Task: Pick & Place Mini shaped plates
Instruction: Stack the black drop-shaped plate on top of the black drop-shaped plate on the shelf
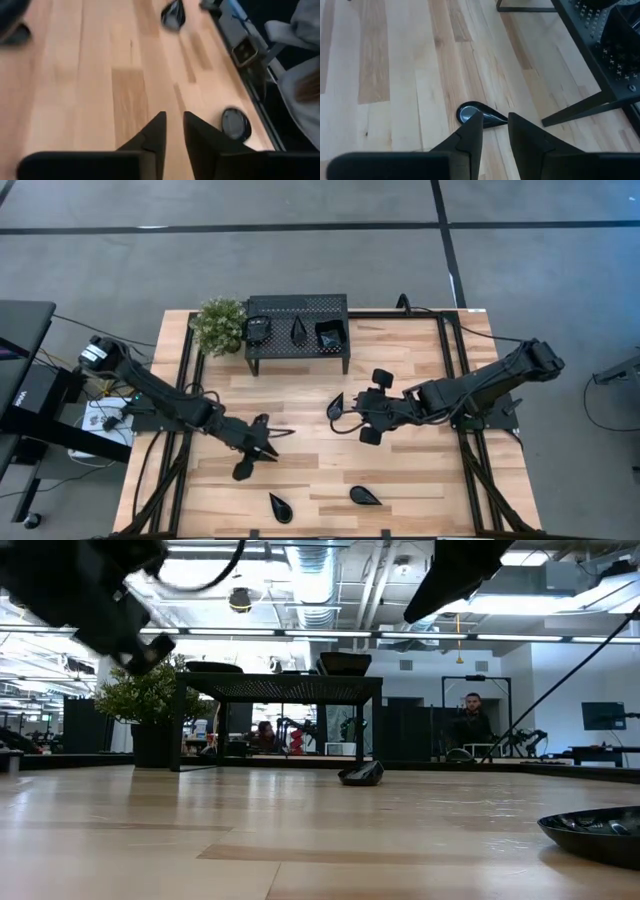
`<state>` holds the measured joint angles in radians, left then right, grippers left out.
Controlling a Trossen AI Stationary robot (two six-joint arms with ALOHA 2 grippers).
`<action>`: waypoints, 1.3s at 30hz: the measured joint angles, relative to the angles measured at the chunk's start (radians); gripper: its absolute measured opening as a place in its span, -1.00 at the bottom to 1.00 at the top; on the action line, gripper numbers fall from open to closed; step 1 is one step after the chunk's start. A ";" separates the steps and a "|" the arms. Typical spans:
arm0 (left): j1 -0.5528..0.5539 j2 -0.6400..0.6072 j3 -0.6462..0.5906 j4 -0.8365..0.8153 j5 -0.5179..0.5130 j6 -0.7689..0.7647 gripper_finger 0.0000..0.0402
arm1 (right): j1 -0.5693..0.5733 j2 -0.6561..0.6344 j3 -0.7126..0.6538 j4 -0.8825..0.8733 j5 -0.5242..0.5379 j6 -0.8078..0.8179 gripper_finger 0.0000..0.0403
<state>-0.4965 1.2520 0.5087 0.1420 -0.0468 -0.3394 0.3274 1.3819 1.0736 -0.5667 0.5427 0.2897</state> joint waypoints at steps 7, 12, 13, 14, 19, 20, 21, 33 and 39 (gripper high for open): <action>-0.054 0.083 -0.058 0.186 0.024 -0.058 -0.40 | -0.002 0.000 -0.003 0.038 -0.002 0.000 -0.57; -0.053 0.223 -0.018 0.278 0.186 -0.027 -0.34 | -0.003 0.000 -0.003 0.067 -0.001 0.000 -0.57; -0.053 0.248 -0.001 0.278 0.209 -0.027 -0.34 | -0.003 0.000 -0.003 0.073 -0.001 0.000 -0.57; -0.053 0.275 0.021 0.277 0.227 -0.026 -0.34 | -0.002 0.000 -0.003 0.077 -0.001 0.000 -0.57; -0.053 0.367 0.110 0.238 0.300 -0.001 -0.35 | -0.003 0.000 -0.003 0.078 -0.001 -0.016 -0.57; -0.053 0.370 0.117 0.208 0.304 0.002 -0.35 | -0.003 0.000 -0.003 0.078 -0.001 -0.032 -0.57; -0.053 0.377 0.125 0.189 0.307 0.002 -0.35 | -0.003 0.000 -0.003 0.080 -0.001 -0.050 -0.57; -0.064 0.482 0.134 0.214 0.281 -0.018 -0.37 | -0.031 0.000 -0.003 0.115 -0.002 -0.209 -0.57; -0.077 0.486 0.134 0.224 0.275 -0.068 -0.37 | -0.071 0.000 -0.003 0.146 -0.020 -0.297 -0.57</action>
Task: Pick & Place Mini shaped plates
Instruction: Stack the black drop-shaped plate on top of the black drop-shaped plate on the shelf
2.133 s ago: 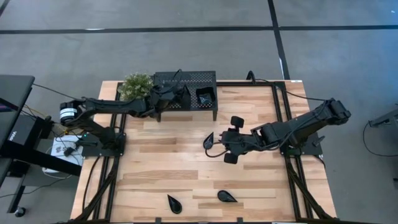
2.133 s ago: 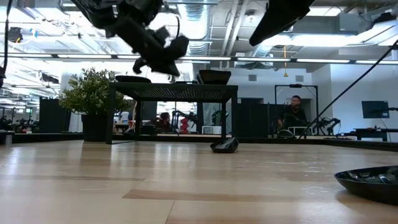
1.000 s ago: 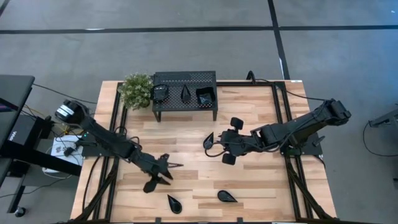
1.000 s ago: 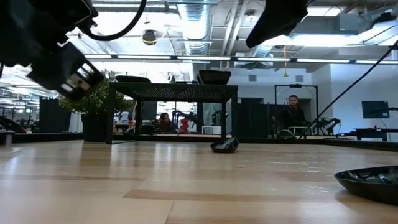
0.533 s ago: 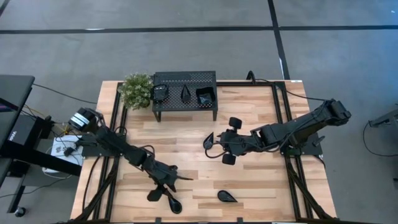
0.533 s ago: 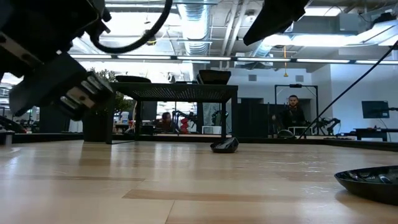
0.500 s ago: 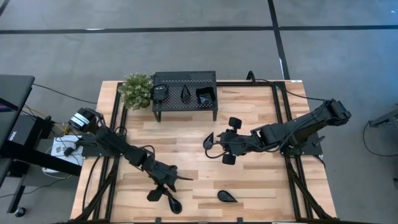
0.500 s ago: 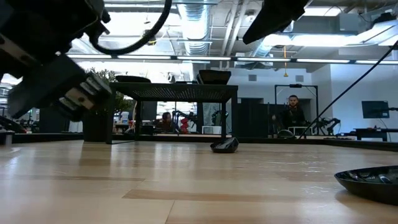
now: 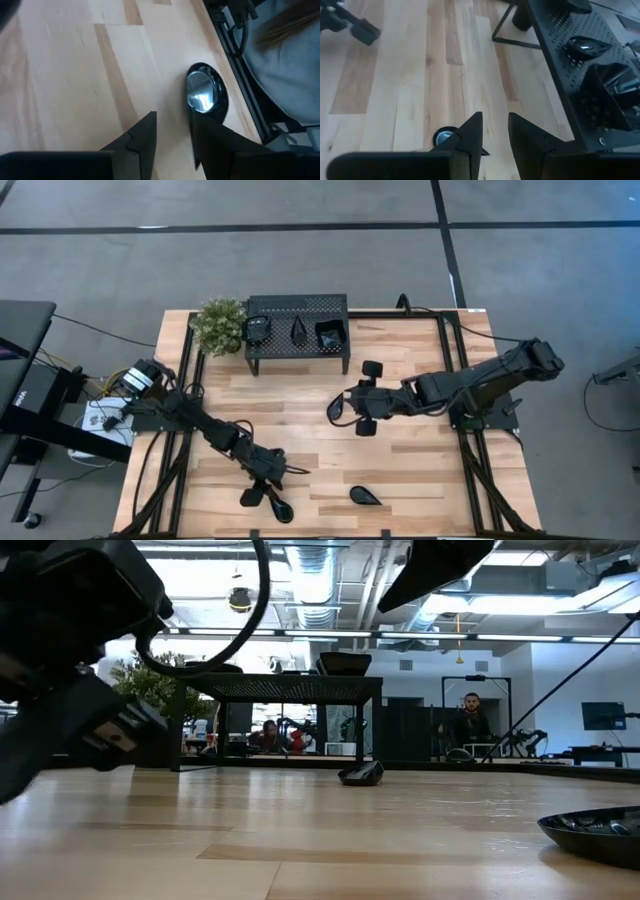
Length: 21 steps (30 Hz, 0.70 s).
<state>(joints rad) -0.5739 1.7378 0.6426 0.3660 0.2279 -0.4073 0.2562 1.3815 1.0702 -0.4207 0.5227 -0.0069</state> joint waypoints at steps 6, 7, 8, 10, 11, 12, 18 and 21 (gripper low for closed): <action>-0.033 0.004 0.000 0.002 -0.015 -0.075 -0.37 | -0.045 0.000 0.000 0.000 -0.005 -0.003 -0.57; -0.041 0.004 0.000 0.003 -0.027 -0.084 -0.37 | -0.051 0.000 0.000 0.000 -0.005 -0.003 -0.57; -0.048 0.004 0.000 0.002 -0.041 -0.091 -0.37 | -0.057 0.000 0.000 -0.001 -0.005 -0.003 -0.57; -0.060 0.004 0.000 0.002 -0.064 -0.092 -0.37 | -0.068 0.000 0.000 -0.001 -0.005 -0.003 -0.57; -0.064 0.004 0.000 0.002 -0.076 -0.091 -0.37 | -0.072 0.000 0.000 0.000 -0.006 -0.002 -0.57; -0.068 0.004 0.000 0.001 -0.084 -0.089 -0.38 | -0.076 0.000 0.000 -0.001 -0.006 -0.003 -0.57; -0.074 0.004 0.000 0.001 -0.100 -0.036 -0.57 | -0.073 0.000 0.000 0.011 -0.006 -0.002 -0.57; -0.074 0.004 0.000 0.000 -0.100 -0.013 -0.77 | -0.066 0.000 0.000 0.013 -0.007 -0.002 -0.57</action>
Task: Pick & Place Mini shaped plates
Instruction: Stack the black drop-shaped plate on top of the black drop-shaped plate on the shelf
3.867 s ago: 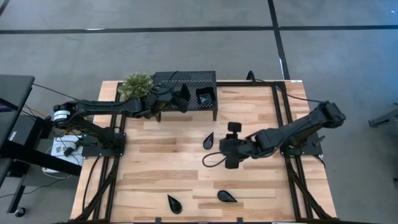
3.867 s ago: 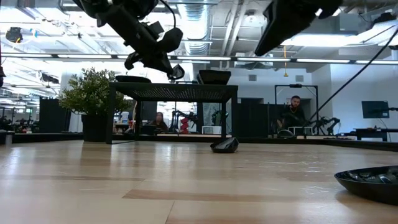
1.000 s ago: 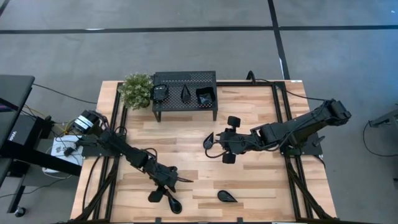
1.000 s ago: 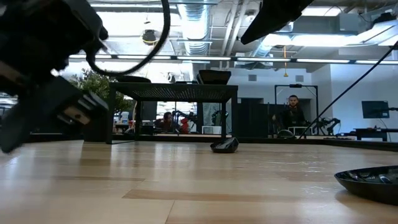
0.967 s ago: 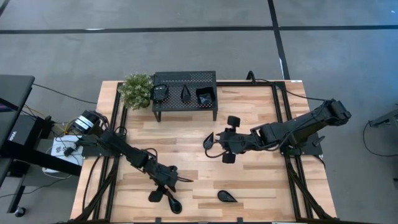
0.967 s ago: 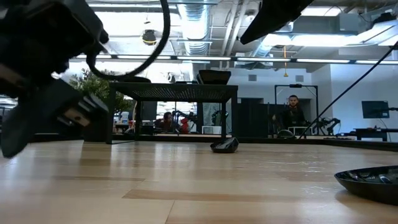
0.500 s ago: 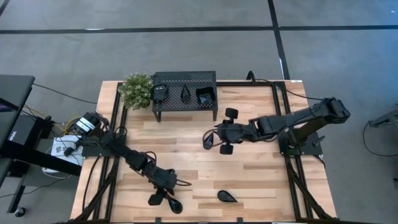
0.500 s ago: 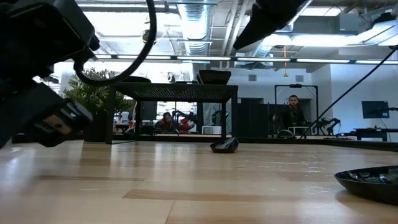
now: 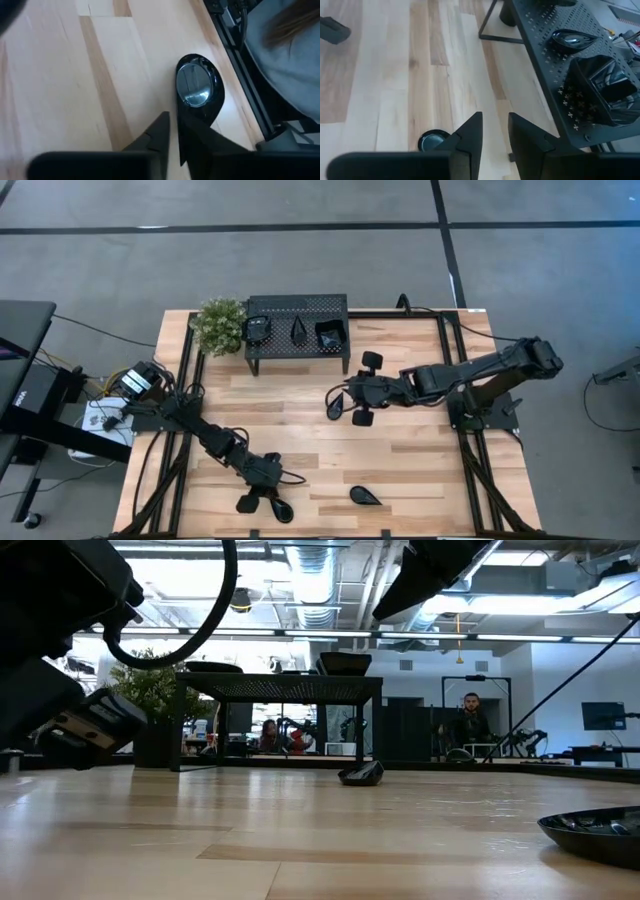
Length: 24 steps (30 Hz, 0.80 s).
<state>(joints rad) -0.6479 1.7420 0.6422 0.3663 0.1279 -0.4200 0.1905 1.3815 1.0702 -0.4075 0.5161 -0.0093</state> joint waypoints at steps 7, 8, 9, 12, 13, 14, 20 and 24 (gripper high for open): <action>0.010 -0.036 0.004 -0.007 0.000 0.034 -0.96 | -0.002 0.000 0.000 0.000 -0.047 0.002 -0.57; 0.014 -0.060 0.006 -0.013 0.000 0.052 -0.96 | -0.002 0.000 0.000 0.001 -0.047 0.002 -0.57; 0.020 -0.090 0.008 -0.030 0.000 0.076 -0.96 | -0.002 0.000 0.000 0.003 -0.048 0.002 -0.57; 0.055 -0.212 0.008 -0.164 -0.001 0.153 -0.97 | -0.001 0.000 0.000 0.015 -0.048 0.002 -0.57; 0.072 -0.265 0.008 -0.220 -0.012 0.180 -0.97 | -0.001 0.000 0.000 0.024 -0.048 0.002 -0.57; 0.094 -0.317 0.014 -0.293 -0.025 0.215 -0.96 | -0.001 0.000 0.000 0.037 -0.048 0.002 -0.57; 0.256 -0.570 0.123 -0.624 -0.179 0.587 -0.96 | -0.004 0.000 0.000 0.100 -0.049 0.000 -0.57; 0.399 -0.679 0.158 -0.627 -0.233 0.890 -0.96 | -0.004 0.000 0.000 0.104 -0.049 0.000 -0.57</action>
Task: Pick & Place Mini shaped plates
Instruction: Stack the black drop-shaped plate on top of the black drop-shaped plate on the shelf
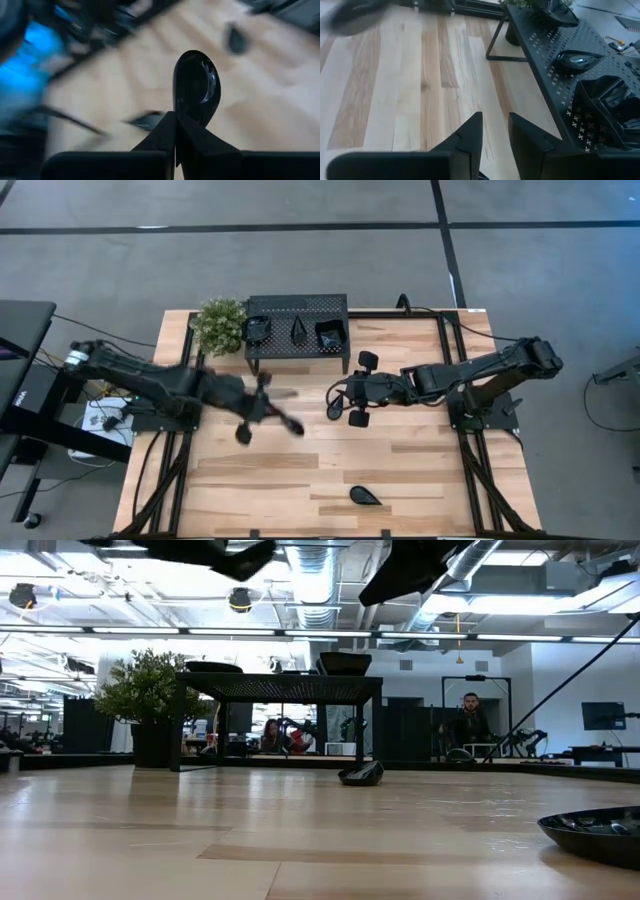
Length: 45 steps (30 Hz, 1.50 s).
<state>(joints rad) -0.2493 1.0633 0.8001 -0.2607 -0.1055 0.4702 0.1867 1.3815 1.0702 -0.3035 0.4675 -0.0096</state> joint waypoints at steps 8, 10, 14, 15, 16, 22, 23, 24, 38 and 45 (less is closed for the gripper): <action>0.384 -0.058 0.009 0.023 0.032 0.332 -0.96 | -0.006 0.064 0.001 0.063 -0.026 -0.022 -0.57; 0.452 -0.033 0.008 0.033 0.117 0.333 -0.97 | -0.012 0.106 0.000 0.133 -0.027 -0.070 -0.57; 0.487 0.006 0.005 0.067 0.178 0.420 -0.96 | -0.033 0.185 0.002 0.296 -0.024 -0.146 -0.57; 0.491 0.011 0.005 0.076 0.159 0.464 -0.96 | -0.037 0.205 0.001 0.329 -0.024 -0.152 -0.57; 0.492 0.017 0.005 0.101 0.132 0.497 -0.96 | -0.043 0.221 0.002 0.361 -0.023 -0.155 -0.57; 0.489 0.024 0.005 0.099 0.065 0.441 -0.96 | -0.058 0.258 0.059 0.372 0.106 -0.028 -0.57; 0.485 0.024 0.005 0.093 0.065 0.423 -0.96 | -0.057 0.257 0.063 0.376 0.110 -0.020 -0.57; 0.485 0.024 0.005 0.091 0.065 0.415 -0.96 | -0.051 0.257 0.063 0.375 0.112 -0.018 -0.57; 0.449 0.024 0.005 0.081 0.161 0.415 -0.95 | -0.068 0.268 0.069 0.417 0.161 0.130 -0.57; 0.434 0.024 0.005 0.085 0.142 0.415 -0.96 | -0.084 0.276 0.069 0.418 0.156 0.143 -0.57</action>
<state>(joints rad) 0.1844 1.0878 0.8051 -0.1753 0.0363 0.8852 0.1026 1.6577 1.1397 0.1146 0.6239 0.1329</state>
